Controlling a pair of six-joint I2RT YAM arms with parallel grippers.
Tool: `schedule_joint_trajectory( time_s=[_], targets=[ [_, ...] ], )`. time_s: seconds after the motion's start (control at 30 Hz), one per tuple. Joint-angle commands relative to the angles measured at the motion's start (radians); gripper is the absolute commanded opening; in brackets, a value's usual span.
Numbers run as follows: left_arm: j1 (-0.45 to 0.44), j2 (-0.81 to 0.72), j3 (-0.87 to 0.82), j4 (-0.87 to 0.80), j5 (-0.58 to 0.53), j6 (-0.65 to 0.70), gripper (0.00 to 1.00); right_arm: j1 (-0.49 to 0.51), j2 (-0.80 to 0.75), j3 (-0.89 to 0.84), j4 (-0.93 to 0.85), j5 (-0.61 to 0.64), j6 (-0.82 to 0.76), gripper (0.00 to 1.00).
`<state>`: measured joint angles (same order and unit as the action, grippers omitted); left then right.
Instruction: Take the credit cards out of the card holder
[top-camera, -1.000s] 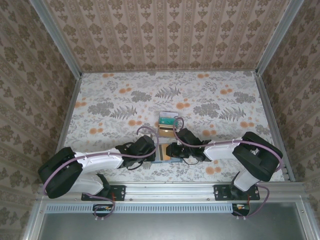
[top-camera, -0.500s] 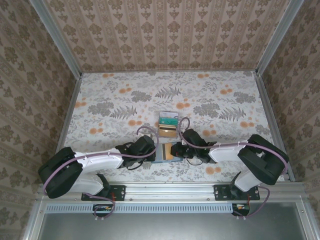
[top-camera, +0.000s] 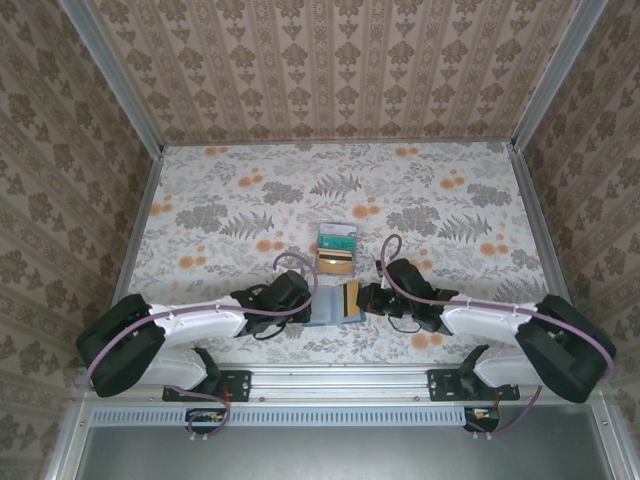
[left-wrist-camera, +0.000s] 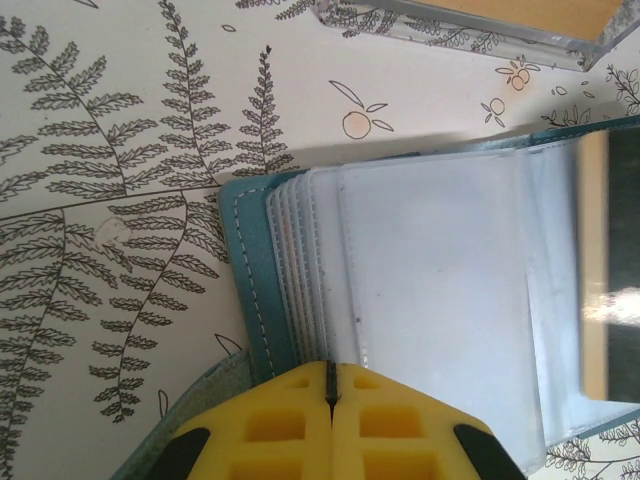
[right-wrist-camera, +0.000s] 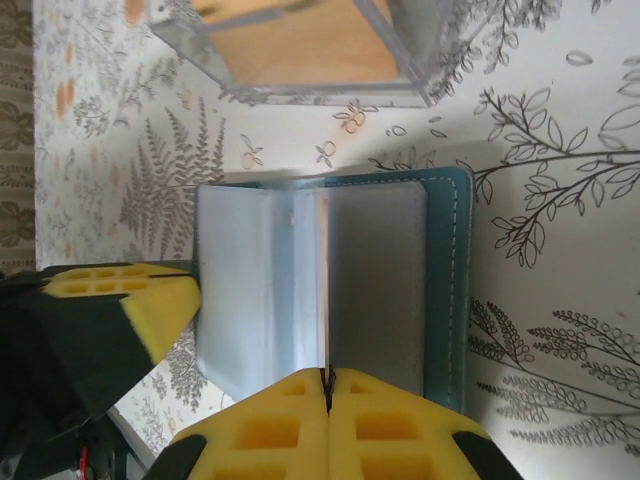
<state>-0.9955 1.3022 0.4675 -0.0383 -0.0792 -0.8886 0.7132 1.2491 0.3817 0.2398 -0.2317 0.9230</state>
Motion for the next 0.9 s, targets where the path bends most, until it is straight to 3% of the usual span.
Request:
schedule_joint_trajectory(
  time_s=[0.0,0.3,0.43,0.7,0.87],
  targets=[
    [-0.007,-0.009,0.005,-0.086,-0.011,0.022,0.00,-0.006,-0.094,0.013,-0.145,0.045,-0.055,0.06],
    [-0.005,-0.105,0.014,-0.132,-0.034,0.043,0.02,-0.008,-0.264,0.175,-0.465,0.127,-0.243,0.02],
    [0.002,-0.185,0.011,-0.160,-0.044,0.062,0.30,-0.008,-0.260,0.264,-0.525,0.130,-0.375,0.00],
    [0.027,-0.428,-0.046,-0.230,-0.077,0.094,0.99,0.003,-0.138,0.482,-0.607,0.128,-0.841,0.00],
    [0.060,-0.579,-0.078,-0.290,-0.083,0.111,1.00,0.005,-0.014,0.646,-0.729,0.096,-1.103,0.00]
  ],
)
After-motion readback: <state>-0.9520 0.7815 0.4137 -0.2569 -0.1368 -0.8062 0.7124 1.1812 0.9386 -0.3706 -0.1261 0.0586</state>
